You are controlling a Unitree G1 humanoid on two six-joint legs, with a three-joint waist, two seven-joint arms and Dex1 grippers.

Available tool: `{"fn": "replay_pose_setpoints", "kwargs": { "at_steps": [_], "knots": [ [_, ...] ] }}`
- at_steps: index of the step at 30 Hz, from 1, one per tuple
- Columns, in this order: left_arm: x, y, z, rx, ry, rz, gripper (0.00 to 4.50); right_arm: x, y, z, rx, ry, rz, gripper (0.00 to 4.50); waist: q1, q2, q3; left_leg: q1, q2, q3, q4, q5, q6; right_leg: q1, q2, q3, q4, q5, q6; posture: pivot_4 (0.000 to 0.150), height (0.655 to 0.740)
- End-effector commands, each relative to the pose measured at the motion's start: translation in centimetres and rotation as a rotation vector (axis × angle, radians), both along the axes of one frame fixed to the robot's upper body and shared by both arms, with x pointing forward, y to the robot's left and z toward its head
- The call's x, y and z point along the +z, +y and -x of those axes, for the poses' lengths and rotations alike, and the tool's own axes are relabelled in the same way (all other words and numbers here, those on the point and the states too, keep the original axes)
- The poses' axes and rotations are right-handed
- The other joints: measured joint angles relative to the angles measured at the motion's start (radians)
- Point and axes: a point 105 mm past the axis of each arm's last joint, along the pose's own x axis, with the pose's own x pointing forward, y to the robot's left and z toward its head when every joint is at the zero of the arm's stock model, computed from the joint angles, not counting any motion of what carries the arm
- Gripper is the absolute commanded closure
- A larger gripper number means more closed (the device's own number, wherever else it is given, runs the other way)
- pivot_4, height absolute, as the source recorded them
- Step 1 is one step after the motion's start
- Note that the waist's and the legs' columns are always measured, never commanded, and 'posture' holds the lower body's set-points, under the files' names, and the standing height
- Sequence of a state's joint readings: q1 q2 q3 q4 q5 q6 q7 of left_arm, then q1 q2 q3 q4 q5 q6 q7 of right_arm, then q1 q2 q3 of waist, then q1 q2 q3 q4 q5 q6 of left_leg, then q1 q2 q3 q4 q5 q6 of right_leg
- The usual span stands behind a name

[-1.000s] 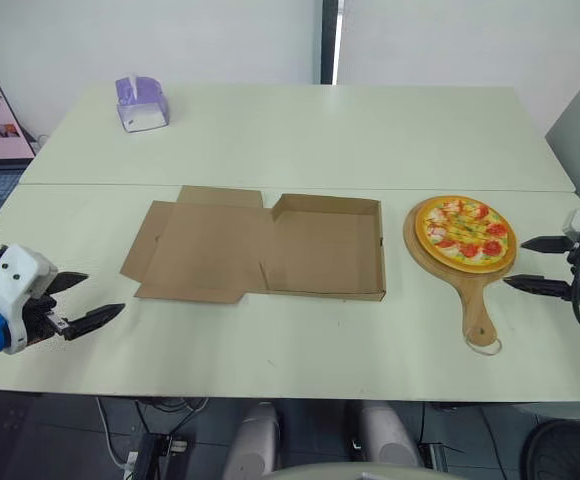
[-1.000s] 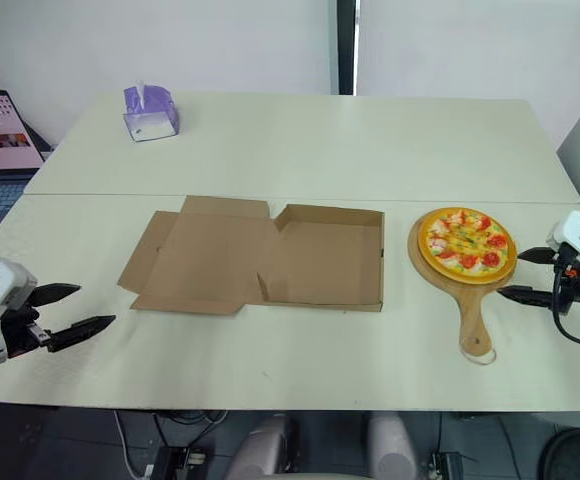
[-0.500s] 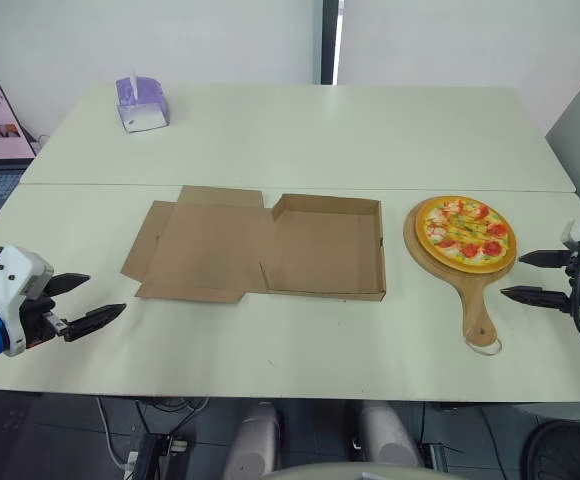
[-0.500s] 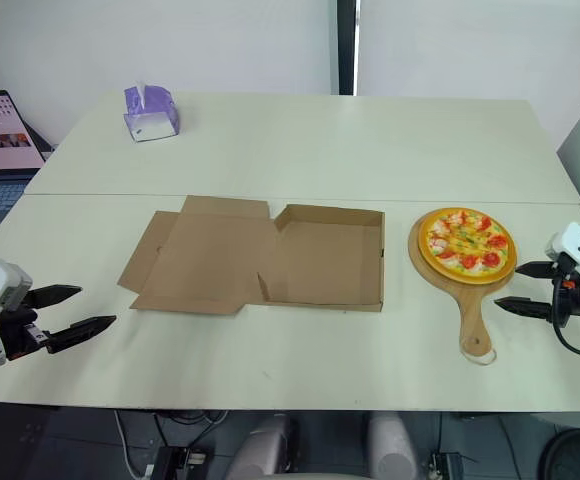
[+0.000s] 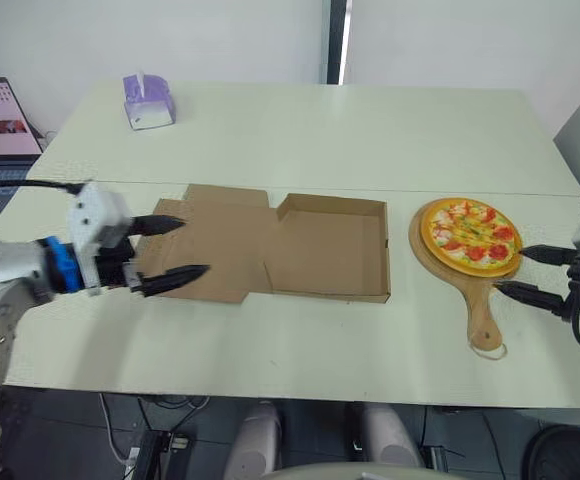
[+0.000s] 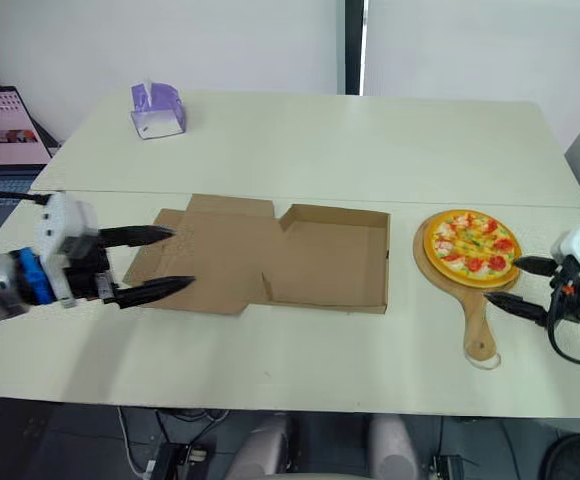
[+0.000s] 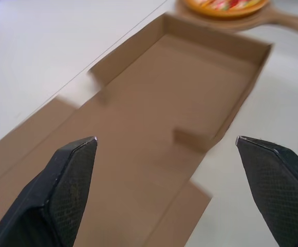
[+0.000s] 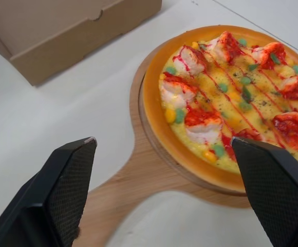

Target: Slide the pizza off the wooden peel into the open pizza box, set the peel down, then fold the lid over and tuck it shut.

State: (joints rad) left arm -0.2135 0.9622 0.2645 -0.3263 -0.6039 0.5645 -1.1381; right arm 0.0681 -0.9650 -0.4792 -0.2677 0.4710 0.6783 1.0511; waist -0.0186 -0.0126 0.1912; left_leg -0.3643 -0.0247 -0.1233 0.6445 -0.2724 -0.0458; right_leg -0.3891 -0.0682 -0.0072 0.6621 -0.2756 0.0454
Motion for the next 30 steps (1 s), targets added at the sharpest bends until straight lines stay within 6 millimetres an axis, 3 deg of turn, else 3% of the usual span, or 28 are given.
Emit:
{"fn": "replay_pose_setpoints", "kwargs": {
  "at_steps": [1,7,15,25,28,30],
  "knots": [
    [1.0,-2.8,1.5,-0.193,-0.035,0.013,0.00,0.8,1.8,0.4,-0.083,-0.083,-0.016,0.02,-0.006,0.000,0.000,0.000,0.000,0.000,0.000,0.000,0.000,0.000,0.001,0.001,0.000,0.000,0.000,0.150,0.7400],
    [1.5,-5.8,2.8,-0.406,-0.072,0.028,0.00,-2.4,2.6,1.2,-0.346,0.044,0.053,0.02,-0.007,0.000,0.000,0.001,0.001,0.000,0.001,0.000,0.000,0.000,0.004,0.002,0.000,0.000,0.000,0.150,0.7400],
    [2.7,-8.7,3.1,-0.524,-0.095,0.044,0.00,-4.8,3.6,0.0,-0.557,0.086,0.019,0.02,-0.009,-0.001,-0.001,0.001,0.002,0.000,0.001,0.000,0.000,0.000,0.006,0.003,0.000,0.000,-0.001,0.150,0.7400],
    [3.5,-9.7,2.7,-0.527,-0.114,0.059,0.00,-7.3,3.8,-1.5,-0.689,0.125,-0.011,0.02,-0.013,-0.002,-0.001,0.002,0.003,0.000,0.001,0.000,0.000,0.000,0.008,0.004,0.000,0.000,-0.001,0.150,0.7400],
    [3.5,-9.7,2.6,-0.521,-0.118,0.061,0.00,-7.7,3.9,-1.8,-0.703,0.132,-0.019,0.59,-0.013,-0.004,-0.003,0.002,0.004,0.001,0.001,0.000,0.000,0.000,0.009,0.004,0.000,0.000,-0.001,0.150,0.7400],
    [3.6,-9.6,2.6,-0.512,-0.122,0.063,0.00,-8.0,3.9,-1.8,-0.720,0.144,-0.037,1.25,-0.013,-0.006,-0.004,0.003,0.004,0.001,0.001,0.000,0.000,0.000,0.009,0.004,0.000,0.000,-0.001,0.150,0.7400]
  ]
}}
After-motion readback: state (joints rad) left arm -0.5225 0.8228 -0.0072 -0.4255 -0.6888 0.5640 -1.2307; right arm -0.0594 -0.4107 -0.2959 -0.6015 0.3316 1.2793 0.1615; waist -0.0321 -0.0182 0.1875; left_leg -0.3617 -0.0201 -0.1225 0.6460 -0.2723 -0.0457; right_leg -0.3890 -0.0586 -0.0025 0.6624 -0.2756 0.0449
